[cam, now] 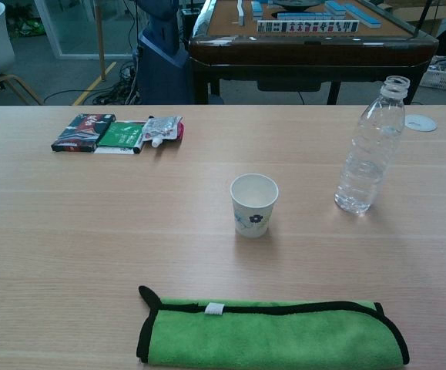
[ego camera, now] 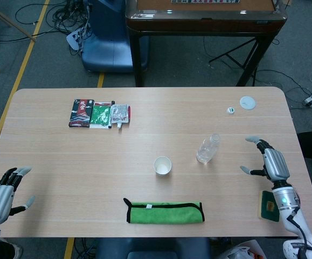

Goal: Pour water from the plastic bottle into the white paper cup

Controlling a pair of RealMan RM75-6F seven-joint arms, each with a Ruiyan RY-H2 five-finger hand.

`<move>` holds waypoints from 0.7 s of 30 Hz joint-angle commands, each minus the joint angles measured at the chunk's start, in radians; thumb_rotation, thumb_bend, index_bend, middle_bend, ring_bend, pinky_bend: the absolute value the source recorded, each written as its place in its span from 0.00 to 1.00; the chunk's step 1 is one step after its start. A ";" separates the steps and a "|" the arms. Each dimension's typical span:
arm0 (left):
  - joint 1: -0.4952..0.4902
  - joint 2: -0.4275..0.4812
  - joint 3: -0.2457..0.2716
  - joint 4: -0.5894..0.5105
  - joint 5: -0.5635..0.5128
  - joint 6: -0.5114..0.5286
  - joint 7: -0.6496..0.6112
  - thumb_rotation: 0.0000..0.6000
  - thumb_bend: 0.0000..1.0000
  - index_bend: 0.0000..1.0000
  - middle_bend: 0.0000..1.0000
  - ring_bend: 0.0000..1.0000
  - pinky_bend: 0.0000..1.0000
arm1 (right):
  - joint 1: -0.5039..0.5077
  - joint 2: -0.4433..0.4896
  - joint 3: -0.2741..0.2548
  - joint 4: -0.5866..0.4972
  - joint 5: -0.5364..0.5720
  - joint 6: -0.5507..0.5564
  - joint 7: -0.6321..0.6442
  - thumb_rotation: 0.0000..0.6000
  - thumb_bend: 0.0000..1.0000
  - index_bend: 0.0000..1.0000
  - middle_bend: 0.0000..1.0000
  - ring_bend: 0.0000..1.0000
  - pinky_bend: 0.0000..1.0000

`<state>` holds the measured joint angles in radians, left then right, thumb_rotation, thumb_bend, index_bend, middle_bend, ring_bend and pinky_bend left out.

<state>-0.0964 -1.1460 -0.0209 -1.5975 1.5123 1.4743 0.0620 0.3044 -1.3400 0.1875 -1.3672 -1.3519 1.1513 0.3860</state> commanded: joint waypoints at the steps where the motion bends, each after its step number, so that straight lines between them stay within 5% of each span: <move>1: 0.000 0.001 0.000 0.000 -0.001 0.000 0.000 1.00 0.22 0.17 0.20 0.13 0.44 | 0.020 -0.009 0.010 0.009 0.021 -0.036 0.022 1.00 0.00 0.14 0.15 0.14 0.27; 21: 0.002 0.005 0.001 -0.001 -0.003 -0.004 -0.012 1.00 0.22 0.17 0.21 0.14 0.44 | 0.152 -0.164 0.029 0.221 0.025 -0.177 0.165 1.00 0.00 0.12 0.14 0.14 0.23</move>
<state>-0.0946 -1.1414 -0.0202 -1.5984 1.5089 1.4707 0.0503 0.4417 -1.4878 0.2196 -1.1672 -1.3184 0.9868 0.5340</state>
